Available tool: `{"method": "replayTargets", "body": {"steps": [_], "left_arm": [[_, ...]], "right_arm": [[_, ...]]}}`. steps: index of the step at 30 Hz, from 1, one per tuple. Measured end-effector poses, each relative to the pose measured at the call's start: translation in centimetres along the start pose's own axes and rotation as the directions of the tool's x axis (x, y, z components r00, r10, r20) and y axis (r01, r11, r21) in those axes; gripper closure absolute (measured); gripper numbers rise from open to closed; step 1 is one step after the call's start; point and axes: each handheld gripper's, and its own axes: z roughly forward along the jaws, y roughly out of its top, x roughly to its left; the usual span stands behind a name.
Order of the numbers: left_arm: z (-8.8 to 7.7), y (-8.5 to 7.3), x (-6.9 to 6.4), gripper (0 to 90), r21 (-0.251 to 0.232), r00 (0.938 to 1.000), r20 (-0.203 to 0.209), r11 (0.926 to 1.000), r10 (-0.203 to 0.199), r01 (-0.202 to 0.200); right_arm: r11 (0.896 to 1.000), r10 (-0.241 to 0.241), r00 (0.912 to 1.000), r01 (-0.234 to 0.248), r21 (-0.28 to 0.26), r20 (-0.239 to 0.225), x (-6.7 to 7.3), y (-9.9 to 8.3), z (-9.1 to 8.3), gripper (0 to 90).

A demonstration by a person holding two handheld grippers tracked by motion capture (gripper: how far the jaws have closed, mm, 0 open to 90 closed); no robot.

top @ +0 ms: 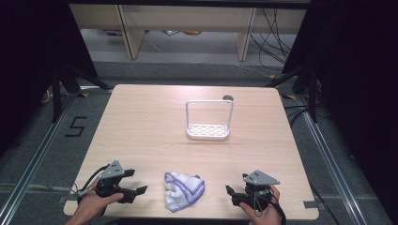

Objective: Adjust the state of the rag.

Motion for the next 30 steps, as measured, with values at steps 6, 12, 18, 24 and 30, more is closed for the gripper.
{"method": "replayTargets", "body": {"steps": [6, 12, 18, 24, 30], "left_arm": [[-0.2, 0.2, 0.0, 15.2, -0.016, 1.0000, -0.008, 0.9999, -0.002, 0.002], [-0.2, 0.2, 0.0, 15.1, -0.019, 0.9999, -0.010, 0.9998, -0.005, 0.005], [-0.4, 0.4, 0.0, 15.1, -0.041, 0.9994, -0.026, 0.9989, -0.022, 0.021], [-0.7, 0.5, 0.0, 15.1, -0.051, 0.9988, -0.042, 0.9984, -0.027, 0.025], [-0.9, 0.6, 0.3, 15.0, -0.056, 0.9980, -0.055, 0.9981, -0.030, 0.026]], "right_arm": [[1.000, -0.002, 1.0000, 0.002, -0.020, 0.009, 0.8, 0.5, -0.1, 27.7], [0.999, -0.029, 0.9994, 0.028, -0.022, -0.019, 1.6, 1.3, 0.1, 29.2], [0.998, -0.049, 0.9976, 0.047, -0.045, -0.050, 2.6, 2.9, 0.3, 32.2], [0.992, -0.118, 0.9888, 0.113, -0.057, -0.092, 4.2, 5.0, 1.6, 33.6], [0.990, -0.140, 0.9766, 0.134, -0.045, -0.164, 6.2, 7.0, 3.2, 34.1]]}}
